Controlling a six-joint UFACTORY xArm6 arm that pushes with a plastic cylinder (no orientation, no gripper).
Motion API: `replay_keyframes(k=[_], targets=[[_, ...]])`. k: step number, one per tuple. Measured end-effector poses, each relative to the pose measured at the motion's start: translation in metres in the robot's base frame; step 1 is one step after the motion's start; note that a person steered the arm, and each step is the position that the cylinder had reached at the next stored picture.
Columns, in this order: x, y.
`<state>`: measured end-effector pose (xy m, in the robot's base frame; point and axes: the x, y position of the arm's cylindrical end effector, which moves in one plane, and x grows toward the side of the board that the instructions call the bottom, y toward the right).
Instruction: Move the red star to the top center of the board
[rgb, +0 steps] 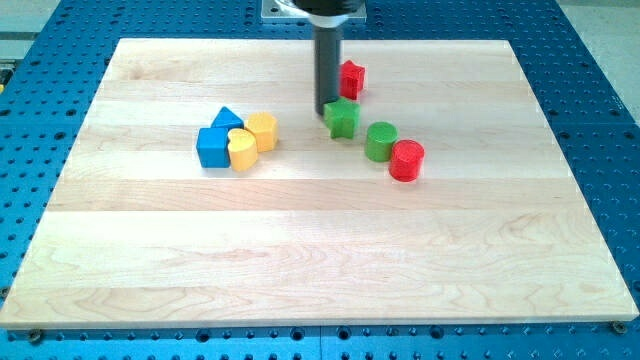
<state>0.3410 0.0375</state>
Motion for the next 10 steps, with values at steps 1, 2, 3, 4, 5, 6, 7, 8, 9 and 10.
replay_keyframes(k=[1, 2, 3, 4, 5, 6, 7, 8, 9, 10], targets=[[0.0, 0.063], [0.0, 0.087], [-0.015, 0.086], [-0.036, 0.025], [-0.042, -0.035], [-0.043, -0.04], [-0.043, -0.066], [-0.047, -0.071], [-0.047, -0.035], [-0.05, 0.023]])
